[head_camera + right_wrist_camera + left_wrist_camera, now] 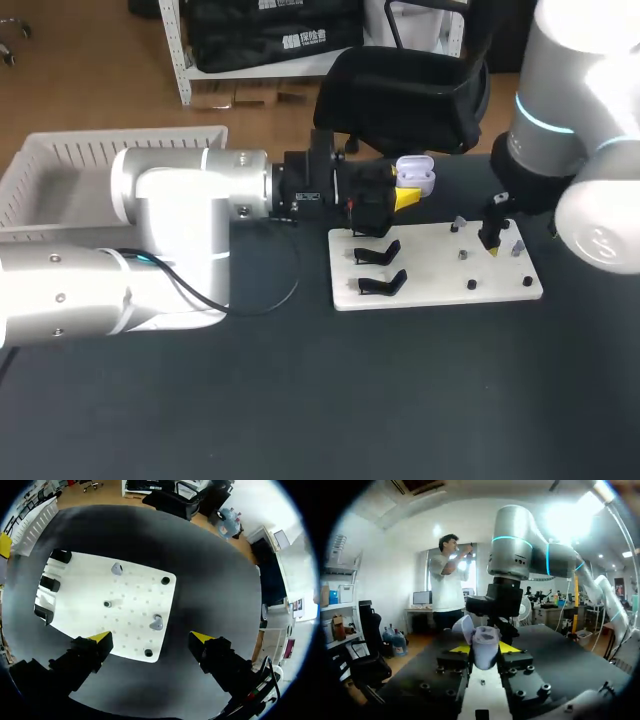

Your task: Pick up each earbud case from the left stands, insert the matching earbuds, close the lid, and place the case in the box.

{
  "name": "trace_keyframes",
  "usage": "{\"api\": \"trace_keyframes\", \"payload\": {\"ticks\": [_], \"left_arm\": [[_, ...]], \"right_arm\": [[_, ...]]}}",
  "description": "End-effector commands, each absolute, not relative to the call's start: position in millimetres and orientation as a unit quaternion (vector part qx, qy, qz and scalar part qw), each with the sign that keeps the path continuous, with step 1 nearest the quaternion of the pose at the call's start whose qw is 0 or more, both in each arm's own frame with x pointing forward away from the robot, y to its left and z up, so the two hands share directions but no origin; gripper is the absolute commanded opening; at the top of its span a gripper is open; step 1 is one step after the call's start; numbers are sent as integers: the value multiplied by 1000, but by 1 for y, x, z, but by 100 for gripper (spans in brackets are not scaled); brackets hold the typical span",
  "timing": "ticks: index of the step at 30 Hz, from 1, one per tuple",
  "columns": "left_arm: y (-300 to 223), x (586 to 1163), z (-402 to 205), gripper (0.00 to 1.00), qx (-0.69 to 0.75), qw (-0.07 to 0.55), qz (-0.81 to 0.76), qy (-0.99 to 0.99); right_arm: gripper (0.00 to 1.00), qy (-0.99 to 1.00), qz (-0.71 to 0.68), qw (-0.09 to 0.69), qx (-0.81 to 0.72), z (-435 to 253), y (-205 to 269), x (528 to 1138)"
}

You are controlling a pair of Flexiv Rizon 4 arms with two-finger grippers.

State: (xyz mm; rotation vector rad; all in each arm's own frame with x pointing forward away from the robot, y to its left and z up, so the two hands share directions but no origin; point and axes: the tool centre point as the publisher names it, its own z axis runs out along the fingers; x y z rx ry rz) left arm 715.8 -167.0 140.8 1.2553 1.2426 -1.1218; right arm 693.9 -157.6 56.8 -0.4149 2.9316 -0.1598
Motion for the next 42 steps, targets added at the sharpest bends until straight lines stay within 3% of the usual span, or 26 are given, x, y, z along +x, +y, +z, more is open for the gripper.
{"api": "trace_keyframes", "payload": {"ticks": [1, 8, 13, 14, 18, 21, 33, 42], "left_arm": [[-167, 714, 140, 0, 517, 505, -462, 514], [-167, 714, 140, 0, 517, 505, -462, 514], [-167, 714, 140, 0, 517, 505, -462, 514], [-167, 714, 140, 0, 517, 505, -462, 514], [-167, 714, 140, 0, 517, 505, -462, 514], [-167, 714, 140, 0, 517, 505, -462, 514], [-167, 714, 140, 0, 517, 505, -462, 514], [-167, 714, 140, 0, 517, 505, -462, 514]], "right_arm": [[100, 987, -60, 57, -138, 54, -154, 702], [98, 984, -72, 54, -151, 52, -159, 703], [89, 982, -78, 56, -164, 48, -163, 703], [81, 981, -78, 57, -166, 46, -163, 703], [73, 981, -78, 64, -167, 43, -163, 702], [57, 980, -82, 74, -166, 39, -163, 700], [59, 979, -86, 94, -161, 32, -164, 695], [49, 979, -88, 100, -155, 28, -168, 697]]}}
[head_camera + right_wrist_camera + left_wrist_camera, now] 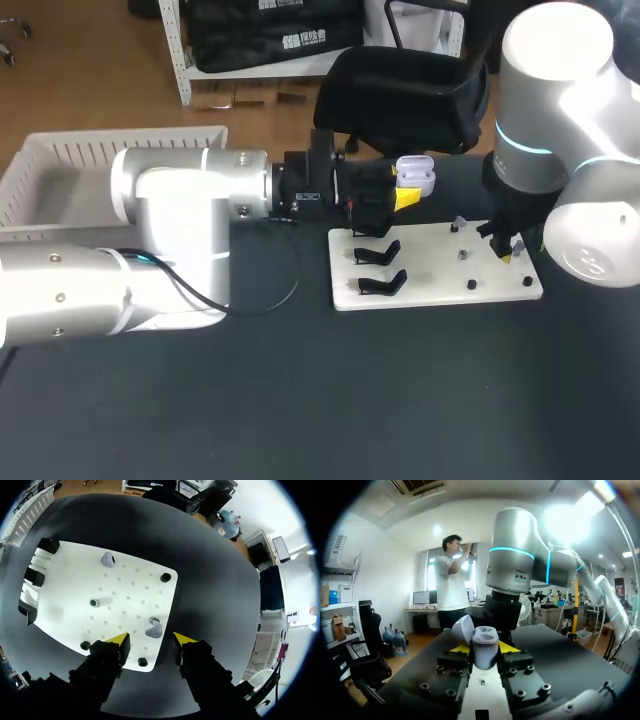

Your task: Pick up each earbud case from the left stands, insert the matching earbuds, close the lid, and place the case in the box.

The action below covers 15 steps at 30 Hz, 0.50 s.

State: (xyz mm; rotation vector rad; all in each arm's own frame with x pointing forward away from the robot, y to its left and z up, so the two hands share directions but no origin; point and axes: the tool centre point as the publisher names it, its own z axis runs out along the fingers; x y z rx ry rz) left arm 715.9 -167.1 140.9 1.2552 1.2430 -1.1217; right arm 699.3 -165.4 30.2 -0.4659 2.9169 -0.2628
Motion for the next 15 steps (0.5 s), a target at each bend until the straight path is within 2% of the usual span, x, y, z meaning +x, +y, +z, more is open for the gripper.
{"api": "trace_keyframes", "payload": {"ticks": [1, 15], "left_arm": [[-167, 714, 140, 0, 517, 505, -462, 514], [-167, 714, 140, 0, 517, 505, -462, 514]], "right_arm": [[49, 979, -88, 101, -154, 28, -168, 697], [42, 980, -91, 104, -141, 26, -166, 702]]}}
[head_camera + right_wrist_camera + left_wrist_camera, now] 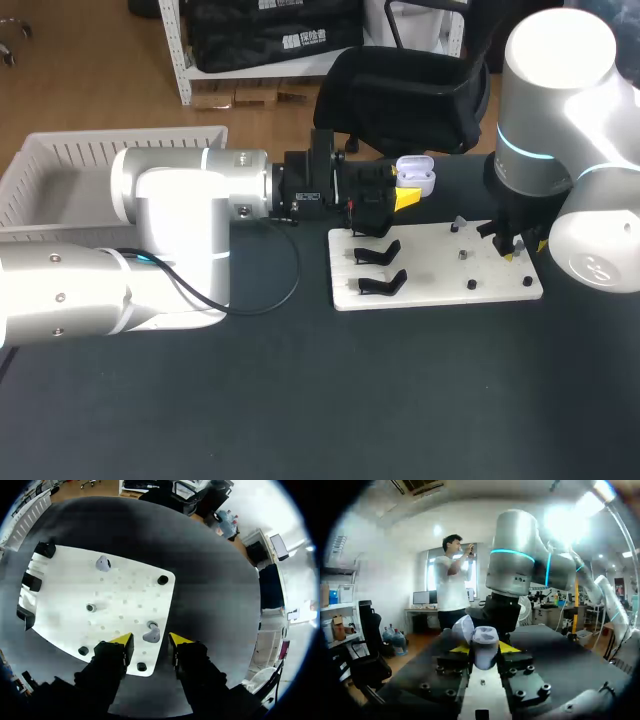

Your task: Pick up each earbud case from the left stands, insert the matching earbuds, close the lid, and place the case in the box.

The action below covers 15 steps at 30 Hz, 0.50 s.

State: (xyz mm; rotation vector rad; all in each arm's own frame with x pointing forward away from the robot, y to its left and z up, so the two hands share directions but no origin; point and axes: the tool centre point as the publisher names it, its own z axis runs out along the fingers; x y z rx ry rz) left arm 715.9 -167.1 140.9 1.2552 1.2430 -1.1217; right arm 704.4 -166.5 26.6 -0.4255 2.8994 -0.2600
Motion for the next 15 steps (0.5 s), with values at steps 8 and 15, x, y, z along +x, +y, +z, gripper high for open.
{"api": "trace_keyframes", "payload": {"ticks": [8, 15], "left_arm": [[-167, 714, 140, 0, 517, 505, -462, 514], [-167, 714, 140, 0, 517, 505, -462, 514]], "right_arm": [[38, 982, -88, 103, -135, 25, -166, 702], [37, 982, -86, 105, -133, 26, -166, 704]]}}
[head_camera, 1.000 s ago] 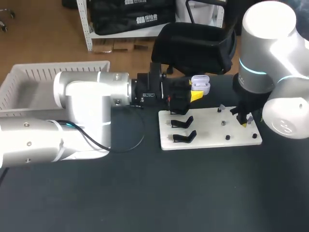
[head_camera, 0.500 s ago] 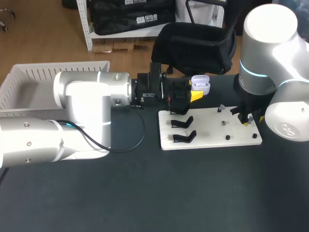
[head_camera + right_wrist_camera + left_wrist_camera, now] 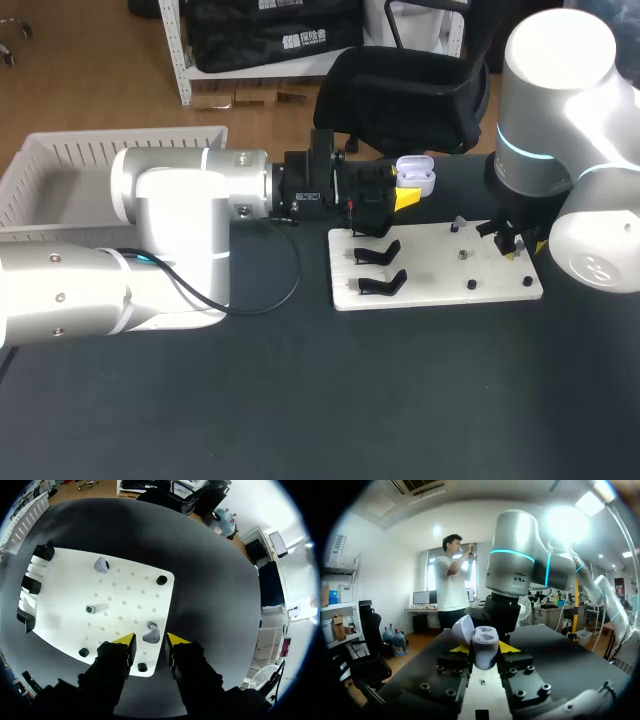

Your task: Pick up each earbud case from the left stands, insert the matching earbuds, close the lid, and place the case in the box.

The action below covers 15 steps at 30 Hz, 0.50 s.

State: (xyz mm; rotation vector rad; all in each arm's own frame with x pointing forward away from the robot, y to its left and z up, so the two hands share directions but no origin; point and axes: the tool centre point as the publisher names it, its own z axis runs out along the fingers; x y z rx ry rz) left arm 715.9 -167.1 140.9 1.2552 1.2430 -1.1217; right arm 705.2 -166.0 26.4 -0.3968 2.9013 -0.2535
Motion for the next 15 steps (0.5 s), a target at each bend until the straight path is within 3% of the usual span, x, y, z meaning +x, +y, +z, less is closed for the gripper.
{"api": "trace_keyframes", "payload": {"ticks": [1, 12, 15], "left_arm": [[-167, 714, 140, 0, 517, 505, -462, 514], [-167, 714, 140, 0, 517, 505, -462, 514], [-167, 714, 140, 0, 517, 505, -462, 514]], "right_arm": [[37, 982, -86, 105, -132, 25, -165, 704], [32, 982, -86, 103, -130, 25, -165, 705], [18, 983, -88, 102, -128, 25, -166, 705]]}}
